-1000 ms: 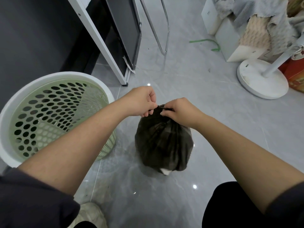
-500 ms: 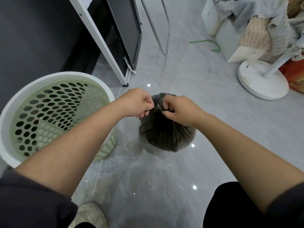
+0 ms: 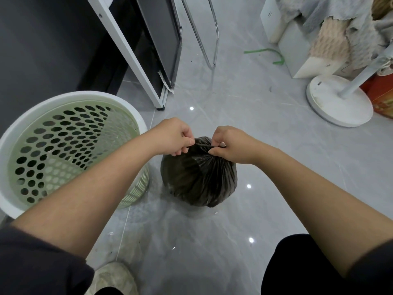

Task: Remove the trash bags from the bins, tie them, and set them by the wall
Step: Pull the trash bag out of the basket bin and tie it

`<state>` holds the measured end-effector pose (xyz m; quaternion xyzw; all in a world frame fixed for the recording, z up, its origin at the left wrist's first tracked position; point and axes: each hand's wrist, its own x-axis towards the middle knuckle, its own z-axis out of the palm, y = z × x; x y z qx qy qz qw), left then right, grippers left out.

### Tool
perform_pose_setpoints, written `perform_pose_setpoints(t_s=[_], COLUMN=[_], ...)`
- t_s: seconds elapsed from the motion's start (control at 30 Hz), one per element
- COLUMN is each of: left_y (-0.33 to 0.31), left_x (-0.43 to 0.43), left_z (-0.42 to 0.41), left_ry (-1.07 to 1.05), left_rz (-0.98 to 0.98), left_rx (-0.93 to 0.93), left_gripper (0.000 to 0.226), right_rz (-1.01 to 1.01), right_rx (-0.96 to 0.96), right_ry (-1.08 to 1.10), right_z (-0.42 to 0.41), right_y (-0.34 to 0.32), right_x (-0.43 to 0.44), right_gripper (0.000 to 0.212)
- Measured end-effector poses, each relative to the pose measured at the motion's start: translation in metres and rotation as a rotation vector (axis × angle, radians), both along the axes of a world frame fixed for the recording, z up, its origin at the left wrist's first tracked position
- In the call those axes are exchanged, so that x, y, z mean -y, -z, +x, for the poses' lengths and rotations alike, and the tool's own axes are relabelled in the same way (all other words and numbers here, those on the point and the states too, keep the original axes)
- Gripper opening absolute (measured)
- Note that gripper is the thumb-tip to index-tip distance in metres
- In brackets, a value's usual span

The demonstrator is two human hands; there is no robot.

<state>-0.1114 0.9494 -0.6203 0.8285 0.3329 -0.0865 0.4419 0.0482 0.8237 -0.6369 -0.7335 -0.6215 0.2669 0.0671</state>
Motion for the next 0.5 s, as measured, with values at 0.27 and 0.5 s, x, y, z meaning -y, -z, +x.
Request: perform_pose_setpoints(t_s=[0.27,0.5], left_y=[-0.004,0.021], left_x=[0.000,0.033], left_z=[-0.006,-0.004], left_ry=[-0.054,-0.253], left_rz=[-0.006,-0.365], left_rx=[-0.011,-0.063], left_gripper=[0.021,0.028], right_rz=[0.115,0.237], right_rx=[-0.082,0.085], right_ry=[0.130,0.361], right_z=[0.001,-0.004], right_y=[0.001,0.009], right_x=[0.007,0.005], right_gripper=[0.014,0.012])
